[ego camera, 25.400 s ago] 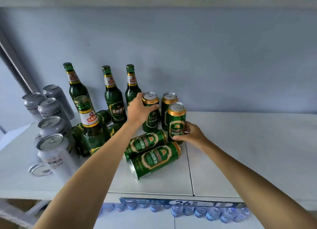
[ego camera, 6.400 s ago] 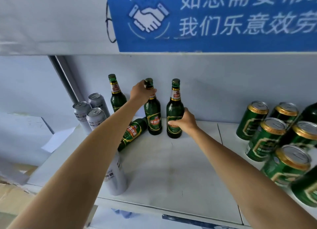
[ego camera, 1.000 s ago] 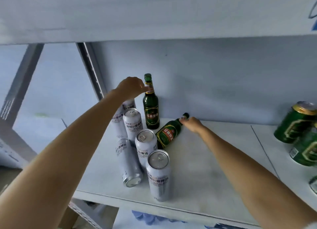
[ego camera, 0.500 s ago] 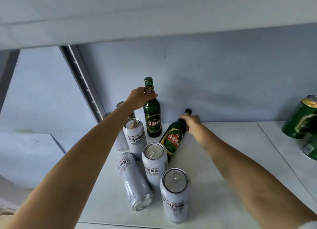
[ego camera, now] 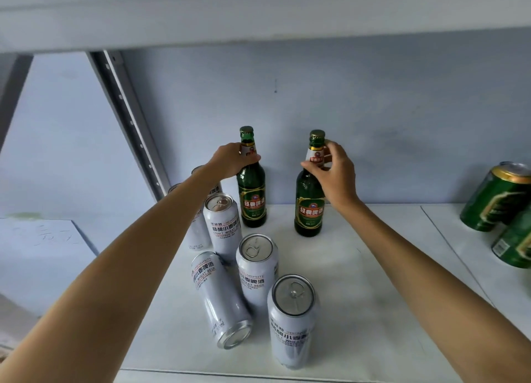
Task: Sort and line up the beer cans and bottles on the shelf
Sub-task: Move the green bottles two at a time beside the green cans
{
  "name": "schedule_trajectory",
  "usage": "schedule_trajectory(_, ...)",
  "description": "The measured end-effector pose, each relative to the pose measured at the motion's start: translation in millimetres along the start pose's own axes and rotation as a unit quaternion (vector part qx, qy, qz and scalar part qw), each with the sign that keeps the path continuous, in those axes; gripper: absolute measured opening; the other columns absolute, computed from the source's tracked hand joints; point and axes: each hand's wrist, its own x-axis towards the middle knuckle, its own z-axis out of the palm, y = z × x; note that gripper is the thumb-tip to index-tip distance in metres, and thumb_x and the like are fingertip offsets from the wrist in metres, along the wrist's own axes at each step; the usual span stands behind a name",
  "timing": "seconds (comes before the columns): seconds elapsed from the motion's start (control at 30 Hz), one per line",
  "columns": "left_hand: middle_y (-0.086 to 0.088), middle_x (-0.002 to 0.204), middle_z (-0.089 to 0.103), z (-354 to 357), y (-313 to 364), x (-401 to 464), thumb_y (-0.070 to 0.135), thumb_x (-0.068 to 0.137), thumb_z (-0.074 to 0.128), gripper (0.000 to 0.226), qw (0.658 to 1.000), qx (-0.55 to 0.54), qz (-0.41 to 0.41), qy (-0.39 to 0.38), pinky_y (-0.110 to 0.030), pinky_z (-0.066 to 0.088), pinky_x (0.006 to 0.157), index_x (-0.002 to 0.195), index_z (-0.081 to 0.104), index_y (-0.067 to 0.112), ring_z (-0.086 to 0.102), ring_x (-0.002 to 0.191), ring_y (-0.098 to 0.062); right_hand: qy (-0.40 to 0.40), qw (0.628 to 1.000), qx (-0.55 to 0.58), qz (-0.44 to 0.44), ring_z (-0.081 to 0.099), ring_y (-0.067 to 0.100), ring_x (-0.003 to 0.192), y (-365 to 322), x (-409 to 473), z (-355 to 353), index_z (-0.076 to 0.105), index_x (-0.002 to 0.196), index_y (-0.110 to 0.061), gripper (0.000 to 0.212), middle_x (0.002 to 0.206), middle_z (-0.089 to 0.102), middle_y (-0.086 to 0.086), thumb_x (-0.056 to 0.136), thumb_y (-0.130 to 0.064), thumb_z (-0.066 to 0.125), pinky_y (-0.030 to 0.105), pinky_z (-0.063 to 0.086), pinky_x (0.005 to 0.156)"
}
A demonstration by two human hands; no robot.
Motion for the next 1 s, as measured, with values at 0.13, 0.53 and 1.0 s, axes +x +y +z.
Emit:
schedule_trajectory(0.13, -0.012, 0.11, 0.066, -0.3, 0.2, -0.7, 0.047, 0.083, 0.065, 0.048, 1.0, 0.004, -0.006, 0.004, -0.041, 0.054, 0.089, 0.114, 0.062, 0.01, 0.062, 0.097, -0.027, -0.138, 0.981, 0.093, 0.094, 0.051, 0.013, 0.108, 7.7, -22.3, -6.9, 0.046, 0.131, -0.013, 0.064, 0.125, 0.053, 0.004, 0.076, -0.025, 0.077, 0.026, 0.046, 0.089)
schedule_trajectory(0.53, -0.008, 0.1, 0.069, 14.3, 9.7, -17.7, 0.042, 0.081, 0.069, 0.038, 0.997, 0.025, 0.008, 0.069, -0.036, 0.05, 0.079, 0.104, 0.065, 0.012, 0.063, 0.093, -0.025, -0.183, 0.962, 0.045, 0.197, 0.062, 0.027, 0.111, 49.2, -69.2, 13.6, 0.045, 0.13, -0.012, 0.083, 0.121, 0.065, 0.009, 0.06, -0.019, 0.089, 0.036, 0.051, 0.092)
schedule_trajectory(1.0, -0.011, 0.102, 0.07, 46.3, 125.0, -113.5, 0.029, 0.074, 0.079, 0.034, 0.994, -0.077, 0.037, 0.064, -0.042, 0.057, 0.088, 0.102, 0.068, 0.013, 0.066, 0.095, -0.025, -0.14, 0.96, 0.072, 0.231, 0.06, 0.015, 0.097, 84.1, -117.1, -162.0, 0.052, 0.124, -0.014, 0.078, 0.113, 0.066, 0.002, 0.055, -0.017, 0.09, 0.025, 0.047, 0.085)
